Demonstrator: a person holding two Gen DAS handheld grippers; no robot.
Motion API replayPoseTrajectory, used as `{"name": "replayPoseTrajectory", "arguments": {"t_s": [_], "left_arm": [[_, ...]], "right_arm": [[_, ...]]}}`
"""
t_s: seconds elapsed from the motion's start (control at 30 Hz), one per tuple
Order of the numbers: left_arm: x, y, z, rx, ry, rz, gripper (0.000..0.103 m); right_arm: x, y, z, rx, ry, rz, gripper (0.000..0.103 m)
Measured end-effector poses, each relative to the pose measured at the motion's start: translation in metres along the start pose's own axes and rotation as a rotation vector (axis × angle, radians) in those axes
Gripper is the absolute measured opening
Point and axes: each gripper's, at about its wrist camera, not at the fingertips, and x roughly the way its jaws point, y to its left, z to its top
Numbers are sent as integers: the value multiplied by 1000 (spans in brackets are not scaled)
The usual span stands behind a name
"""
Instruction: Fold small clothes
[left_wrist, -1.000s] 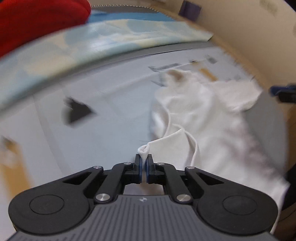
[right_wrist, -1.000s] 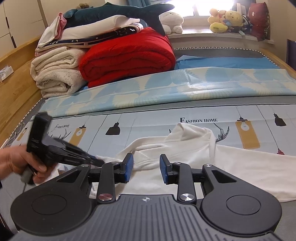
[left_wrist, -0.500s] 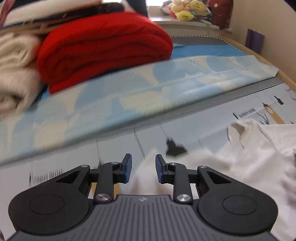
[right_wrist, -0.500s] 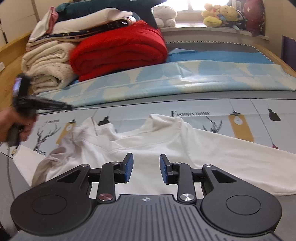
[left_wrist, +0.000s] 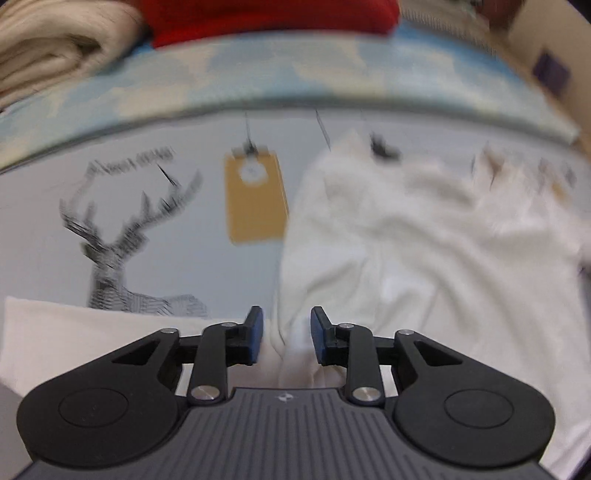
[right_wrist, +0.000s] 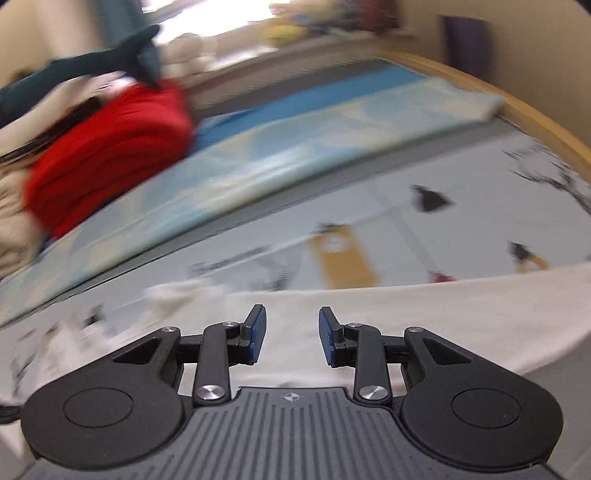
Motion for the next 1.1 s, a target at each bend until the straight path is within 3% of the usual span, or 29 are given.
{"name": "replayPoseTrajectory", "arguments": {"t_s": [0.1,0.13,0.2,0.27,0.3,0.37,0.47,0.53,0.6,0.67,0.7,0.77,0.8,0.93,1.0,1.1], "left_arm": [[-32,20,-3,-57,-66,49,46],[-35,29,-5,-77,-82,67,55],[-31,53,-15,-174,-114,101,61],[-18,76,-26,-269,-59,112,61],[-10,84,-29,-279,-26,135,60],[-5,89,-31,-262,-35,165,61],[9,93,-28,-254,-29,158,64],[26,95,-27,-246,19,138,69],[42,90,-29,-195,64,151,69],[52,85,-33,-136,66,176,72],[55,81,-33,-111,55,184,68],[56,79,-29,-75,41,162,38],[55,81,-26,-68,37,171,6],[56,101,-24,-94,11,223,2],[56,116,-22,-102,-15,322,2],[54,158,-21,-231,-61,447,2]], "right_arm": [[27,-40,1,49,39,-92,35],[37,-52,-3,78,64,-128,37],[57,-75,-14,145,129,-184,39],[72,-90,-24,169,167,-224,39],[77,-91,-28,150,171,-247,39],[87,-85,-33,78,172,-279,39],[96,-73,-40,-23,160,-301,41],[99,-64,-43,-85,147,-324,33],[100,-62,-42,-113,137,-326,4],[103,-58,-42,-146,125,-356,1],[105,-58,-42,-155,117,-363,0],[105,-54,-45,-194,104,-385,0],[106,-53,-44,-204,102,-393,0],[106,-61,-37,-171,93,-407,0],[109,-74,-31,-148,89,-479,0],[110,-96,-26,-111,81,-504,0]]}}
